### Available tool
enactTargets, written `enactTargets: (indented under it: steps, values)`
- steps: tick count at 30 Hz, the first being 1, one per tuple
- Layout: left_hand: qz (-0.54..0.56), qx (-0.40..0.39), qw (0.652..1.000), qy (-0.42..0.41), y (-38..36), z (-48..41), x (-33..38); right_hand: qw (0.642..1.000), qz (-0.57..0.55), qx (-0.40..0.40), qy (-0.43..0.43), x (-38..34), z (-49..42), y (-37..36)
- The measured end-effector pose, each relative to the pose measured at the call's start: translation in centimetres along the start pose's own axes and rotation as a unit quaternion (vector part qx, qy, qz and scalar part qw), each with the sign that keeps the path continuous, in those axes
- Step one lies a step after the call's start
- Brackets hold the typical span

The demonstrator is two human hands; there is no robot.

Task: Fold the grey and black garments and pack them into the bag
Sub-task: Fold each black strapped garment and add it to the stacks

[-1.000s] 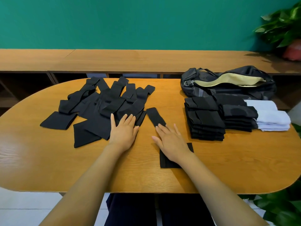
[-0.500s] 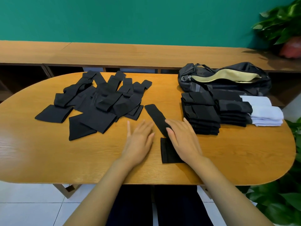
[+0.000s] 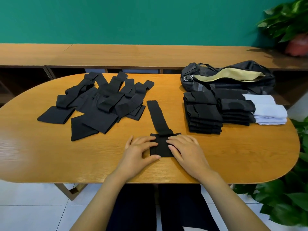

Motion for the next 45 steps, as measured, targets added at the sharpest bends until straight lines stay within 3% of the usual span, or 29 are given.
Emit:
enactTargets:
  steps: [8,14,22,34,38,45]
  values:
    - [-0.003,0.031,0.999,-0.006,0.0,0.1,-0.1,0.995,-0.08,0.055,-0.032,0.7,0.5,0.2]
    - [0.024,0.098,0.995,-0.001,1.0,0.4,-0.7,0.995,-0.073,0.066,0.006,0.2,0.6,0.7]
    - [0.034,0.075,0.996,-0.016,0.8,0.4,0.0,0.988,-0.078,0.134,-0.023,0.3,0.8,1.7]
    - [0.014,0.132,0.991,-0.014,1.5,0.7,-0.1,0.993,-0.063,0.098,-0.007,0.0,0.6,1.6]
    - [0.026,0.126,0.992,-0.008,1.6,0.7,-0.1,0.988,-0.083,0.119,-0.048,0.5,0.8,1.8]
    - [0.027,0.135,0.991,0.0,1.7,0.7,-0.3,0.984,-0.125,0.089,-0.093,1.1,1.0,1.5]
Point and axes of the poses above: each hand's wrist, its own z-axis away from the middle knuckle, its own y-axis out of the back of the hand, x = y × z, the point moved 7 cm from there along -z, towards the middle knuckle, and after that the axes turned 13 degrees about z, right-handed, at the moved point
